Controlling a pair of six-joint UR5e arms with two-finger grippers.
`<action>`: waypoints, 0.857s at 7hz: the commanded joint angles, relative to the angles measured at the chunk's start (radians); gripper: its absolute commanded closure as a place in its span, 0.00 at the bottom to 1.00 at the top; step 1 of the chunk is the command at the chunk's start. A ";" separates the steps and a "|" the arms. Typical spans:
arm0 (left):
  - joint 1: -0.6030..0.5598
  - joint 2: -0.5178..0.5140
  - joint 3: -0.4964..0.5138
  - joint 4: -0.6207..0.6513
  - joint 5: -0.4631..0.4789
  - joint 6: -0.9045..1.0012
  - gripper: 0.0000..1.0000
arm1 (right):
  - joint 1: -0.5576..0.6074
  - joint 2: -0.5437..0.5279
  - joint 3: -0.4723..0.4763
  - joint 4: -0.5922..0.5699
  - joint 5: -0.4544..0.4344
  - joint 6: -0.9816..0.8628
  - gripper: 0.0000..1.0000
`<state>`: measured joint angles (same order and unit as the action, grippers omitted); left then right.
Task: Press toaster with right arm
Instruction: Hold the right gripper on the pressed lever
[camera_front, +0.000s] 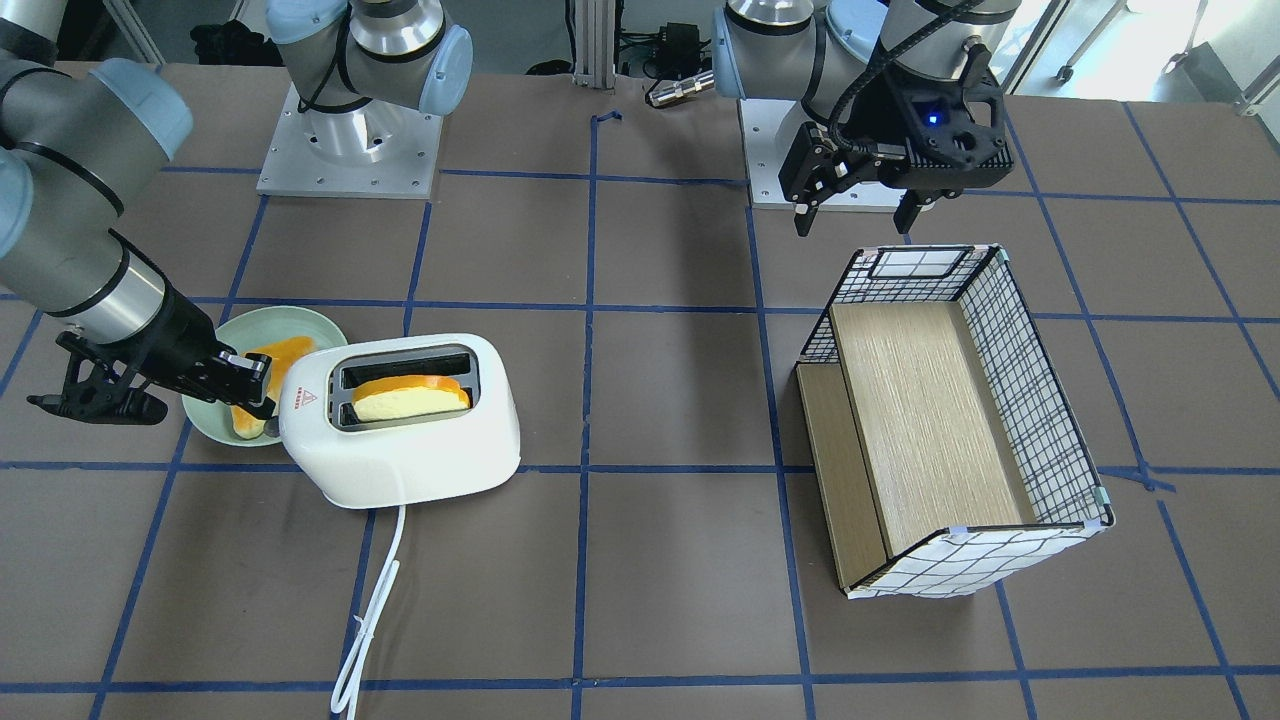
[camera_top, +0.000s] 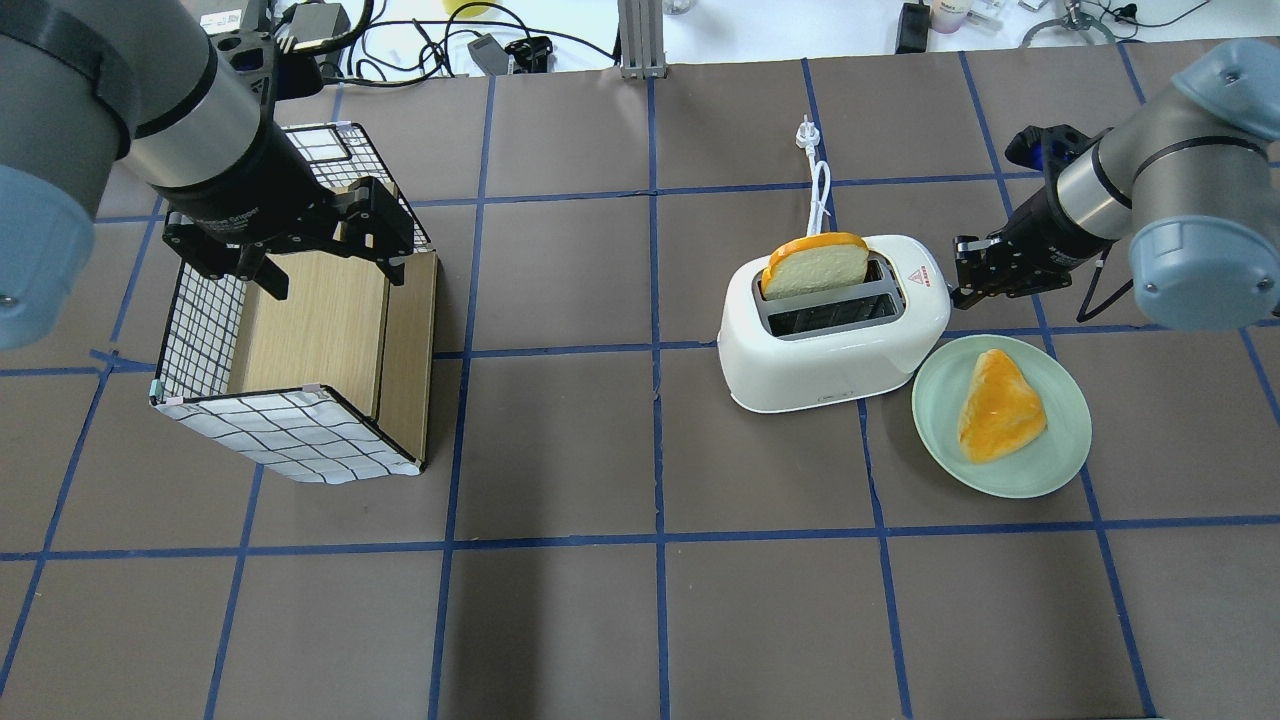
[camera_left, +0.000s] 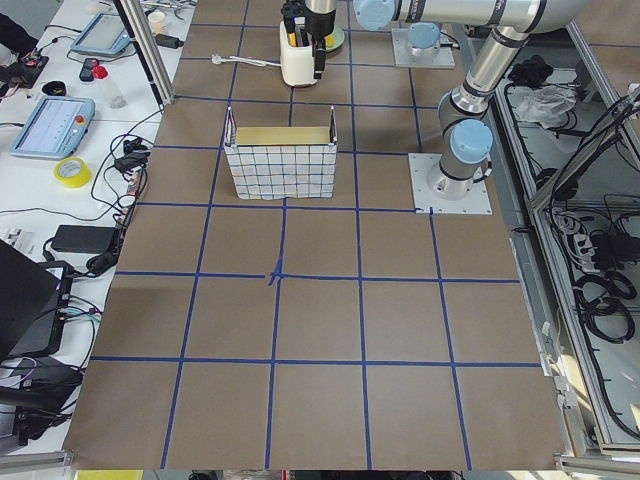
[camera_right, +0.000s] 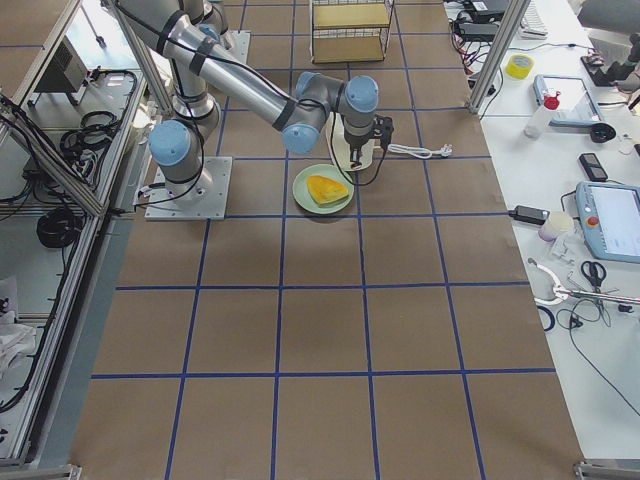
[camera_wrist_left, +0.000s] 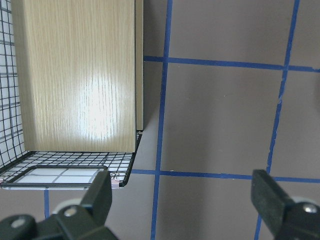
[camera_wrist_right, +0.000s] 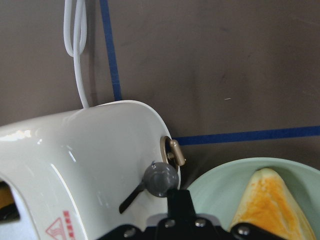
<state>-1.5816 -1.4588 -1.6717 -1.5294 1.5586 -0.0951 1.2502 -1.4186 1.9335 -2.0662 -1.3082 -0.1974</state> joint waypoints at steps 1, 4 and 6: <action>0.000 0.000 0.000 0.000 0.000 0.000 0.00 | 0.002 -0.025 -0.016 0.023 -0.017 -0.001 0.00; 0.000 0.000 0.001 0.000 0.000 0.000 0.00 | 0.003 -0.123 -0.163 0.292 -0.089 -0.001 0.00; 0.000 0.000 0.000 0.000 0.000 0.000 0.00 | 0.021 -0.152 -0.257 0.385 -0.127 0.001 0.00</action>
<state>-1.5816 -1.4588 -1.6714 -1.5294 1.5585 -0.0951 1.2590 -1.5484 1.7322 -1.7391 -1.4087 -0.1976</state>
